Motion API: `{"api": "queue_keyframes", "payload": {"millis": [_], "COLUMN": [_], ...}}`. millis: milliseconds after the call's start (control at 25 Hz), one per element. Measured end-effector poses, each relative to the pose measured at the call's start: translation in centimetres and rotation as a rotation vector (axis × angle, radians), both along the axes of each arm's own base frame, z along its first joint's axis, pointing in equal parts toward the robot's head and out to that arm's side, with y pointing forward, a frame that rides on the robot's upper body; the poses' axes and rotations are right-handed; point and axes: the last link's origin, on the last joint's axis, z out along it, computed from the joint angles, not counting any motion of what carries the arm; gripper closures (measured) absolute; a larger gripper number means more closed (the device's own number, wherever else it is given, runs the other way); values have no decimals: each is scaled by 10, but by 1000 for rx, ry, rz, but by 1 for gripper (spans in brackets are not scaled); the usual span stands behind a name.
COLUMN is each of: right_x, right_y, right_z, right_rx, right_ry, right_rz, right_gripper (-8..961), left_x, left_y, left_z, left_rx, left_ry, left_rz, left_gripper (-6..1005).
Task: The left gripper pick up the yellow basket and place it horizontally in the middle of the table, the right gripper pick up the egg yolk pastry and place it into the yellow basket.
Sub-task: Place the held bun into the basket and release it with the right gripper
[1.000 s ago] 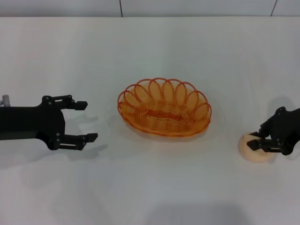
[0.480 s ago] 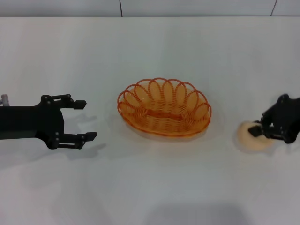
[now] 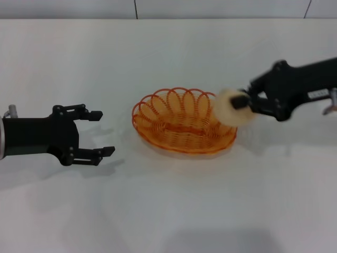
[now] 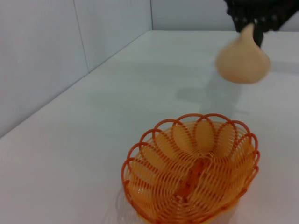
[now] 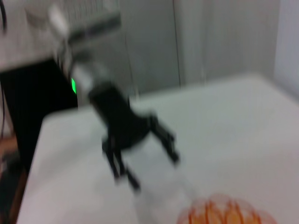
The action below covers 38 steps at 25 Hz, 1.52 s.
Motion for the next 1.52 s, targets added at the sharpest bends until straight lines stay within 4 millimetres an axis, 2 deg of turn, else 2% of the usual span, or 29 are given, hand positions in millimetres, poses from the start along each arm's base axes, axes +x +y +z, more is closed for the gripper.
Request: {"api": "queue_keyframes", "payload": {"millis": [120,240,640,1200,1320,1520], "right_x": [-6,-3,7,4,5,9], "right_y": [4,11,20,18,18,15], "right_z": [-9,-21,-62,-71,-69,-65], "right_rx": [29,74,139,119,123,101], "right_ry": [122,175,84,67,67,61], "right_rz": [10,-9,-41,-29,-27,-18], "right_gripper": [912,912,895,753,553,325], "left_x": [1,1,4,4,4,3], "left_y": [0,0,2,2,3,3], "left_z": [-1,-1,-1,-1,-1,1], "left_rx": [-2,-2,-5,-2,-2,0], "left_ry": [0,-1,1,1,1,2], "left_rz": [-1,-1,-13,-8,-6,0], "left_gripper": [161,161,161,161,161,161]}}
